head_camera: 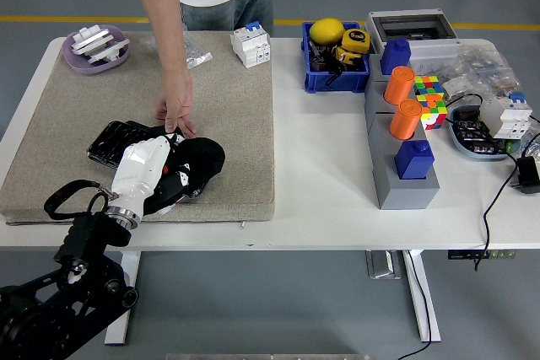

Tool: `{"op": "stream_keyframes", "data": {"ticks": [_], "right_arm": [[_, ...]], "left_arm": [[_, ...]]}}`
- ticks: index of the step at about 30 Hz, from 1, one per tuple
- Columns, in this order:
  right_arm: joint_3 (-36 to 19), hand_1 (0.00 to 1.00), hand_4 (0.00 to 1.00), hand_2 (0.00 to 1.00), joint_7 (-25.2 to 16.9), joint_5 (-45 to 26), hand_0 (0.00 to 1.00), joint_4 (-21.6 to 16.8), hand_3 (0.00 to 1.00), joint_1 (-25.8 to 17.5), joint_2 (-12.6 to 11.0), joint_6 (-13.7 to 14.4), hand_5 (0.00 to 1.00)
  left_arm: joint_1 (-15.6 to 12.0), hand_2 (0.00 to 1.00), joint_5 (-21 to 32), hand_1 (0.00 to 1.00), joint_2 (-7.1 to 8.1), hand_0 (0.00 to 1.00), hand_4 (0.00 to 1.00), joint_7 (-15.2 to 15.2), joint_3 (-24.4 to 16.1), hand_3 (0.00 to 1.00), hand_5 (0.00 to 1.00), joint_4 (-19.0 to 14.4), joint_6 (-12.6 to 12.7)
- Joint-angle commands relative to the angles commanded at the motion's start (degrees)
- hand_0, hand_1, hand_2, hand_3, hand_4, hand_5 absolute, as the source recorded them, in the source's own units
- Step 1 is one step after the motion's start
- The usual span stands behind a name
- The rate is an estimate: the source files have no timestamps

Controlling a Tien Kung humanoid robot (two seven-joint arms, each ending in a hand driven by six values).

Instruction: Pick the rag up,wipe the panel,place it on the desk

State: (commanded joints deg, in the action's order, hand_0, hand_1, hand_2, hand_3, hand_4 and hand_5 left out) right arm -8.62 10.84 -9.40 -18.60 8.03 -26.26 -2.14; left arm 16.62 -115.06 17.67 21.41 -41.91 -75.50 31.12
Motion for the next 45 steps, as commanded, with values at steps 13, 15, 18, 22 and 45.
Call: {"op": "stream_keyframes", "data": {"ticks": [13,15,18,22,45], "right_arm": [[-0.30,0.528,0.998,0.688,0.02,0.29,0.780,-0.07,0.639,0.03,0.10,0.06,0.538],[-0.29,0.528,0.998,0.688,0.02,0.32,0.780,-0.10,0.639,0.10,0.12,0.06,0.538],[-0.26,0.527,0.998,0.688,0.06,0.29,0.780,-0.11,0.639,0.14,0.09,0.04,0.537],[-0.33,0.527,0.998,0.688,0.10,0.36,0.780,-0.12,0.639,0.18,0.03,0.02,0.537],[-0.74,0.525,0.998,0.688,0.15,0.88,0.780,-0.32,0.637,0.76,0.09,0.05,0.537]], "left_arm": [[1.26,0.554,-0.12,0.199,0.42,0.206,0.136,-1.94,-7.94,0.520,0.002,9.35,1.39],[1.78,0.554,-0.08,0.199,0.76,0.206,0.136,-2.02,-9.35,0.520,0.002,11.03,1.31],[2.54,0.554,-0.09,0.200,1.36,0.206,0.138,-2.19,-10.92,0.521,0.002,12.87,1.30],[3.54,0.554,0.61,0.200,2.09,0.206,0.138,-2.66,-12.81,0.521,0.002,15.49,1.48],[7.85,0.551,6.78,0.209,4.88,0.206,0.142,-7.10,-17.22,0.518,0.002,27.82,2.94]]}}
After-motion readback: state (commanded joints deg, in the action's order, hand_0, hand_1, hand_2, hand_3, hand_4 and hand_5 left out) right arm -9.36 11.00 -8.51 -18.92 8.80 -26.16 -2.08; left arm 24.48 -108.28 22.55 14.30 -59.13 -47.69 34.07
